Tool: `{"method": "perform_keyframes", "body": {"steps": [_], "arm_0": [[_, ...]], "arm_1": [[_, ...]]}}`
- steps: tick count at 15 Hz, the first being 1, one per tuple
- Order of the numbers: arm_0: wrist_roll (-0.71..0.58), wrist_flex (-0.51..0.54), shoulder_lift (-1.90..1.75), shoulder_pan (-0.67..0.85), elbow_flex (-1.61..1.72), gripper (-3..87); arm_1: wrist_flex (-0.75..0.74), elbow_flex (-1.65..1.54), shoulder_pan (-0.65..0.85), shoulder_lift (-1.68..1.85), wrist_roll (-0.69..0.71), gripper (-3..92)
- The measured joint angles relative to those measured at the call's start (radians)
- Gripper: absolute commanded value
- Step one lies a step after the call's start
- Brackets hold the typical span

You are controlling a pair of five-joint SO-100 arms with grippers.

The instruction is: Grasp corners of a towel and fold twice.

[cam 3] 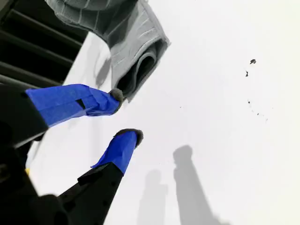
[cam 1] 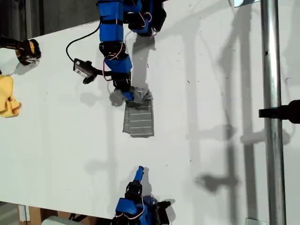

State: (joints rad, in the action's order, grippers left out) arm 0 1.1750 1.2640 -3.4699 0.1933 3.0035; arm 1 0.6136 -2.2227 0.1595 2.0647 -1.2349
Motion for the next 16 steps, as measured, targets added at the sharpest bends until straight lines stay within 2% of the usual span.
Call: {"method": "perform_keyframes", "body": {"steps": [3,7,11,12,13,14,16], "arm_0": [[0.000,0.000,0.000,0.000,0.000,10.9],[0.000,0.000,0.000,0.000,0.000,10.9],[-0.009,0.000,0.000,0.000,0.000,10.9],[-0.009,0.000,0.000,0.000,0.000,10.9],[-0.009,0.000,0.000,0.000,0.000,10.9],[-0.009,0.000,0.000,0.000,0.000,10.9],[-0.009,0.000,0.000,0.000,0.000,10.9]], "arm_1": [[-0.107,0.092,0.002,-0.166,0.011,-0.1],[-0.160,0.267,0.002,-0.526,0.011,-0.1],[-0.186,0.428,-0.005,-0.735,0.011,0.3],[-0.201,0.456,-0.006,-0.769,0.021,4.7],[-0.204,0.482,-0.006,-0.788,0.032,20.3],[-0.195,0.515,-0.009,-0.792,0.038,21.4],[-0.133,0.578,-0.012,-0.785,0.038,16.1]]}}
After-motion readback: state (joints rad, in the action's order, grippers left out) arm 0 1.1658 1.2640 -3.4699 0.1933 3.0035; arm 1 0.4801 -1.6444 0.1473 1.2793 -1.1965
